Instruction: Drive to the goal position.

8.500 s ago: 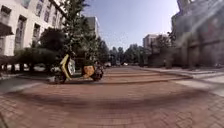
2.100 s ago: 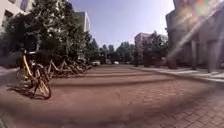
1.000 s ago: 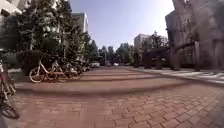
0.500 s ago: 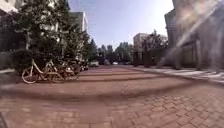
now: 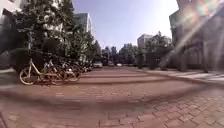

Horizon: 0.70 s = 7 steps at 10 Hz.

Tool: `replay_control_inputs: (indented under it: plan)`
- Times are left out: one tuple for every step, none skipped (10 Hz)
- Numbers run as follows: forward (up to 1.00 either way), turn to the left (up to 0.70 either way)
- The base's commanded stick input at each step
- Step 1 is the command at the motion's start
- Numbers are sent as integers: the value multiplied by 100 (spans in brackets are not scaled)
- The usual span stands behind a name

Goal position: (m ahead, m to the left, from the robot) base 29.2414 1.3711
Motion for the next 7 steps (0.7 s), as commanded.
replay_control_inputs:
  plan:
    - [70,0]
    - [70,0]
    - [70,0]
    - [70,0]
    - [70,0]
    - [70,0]
    - [70,0]
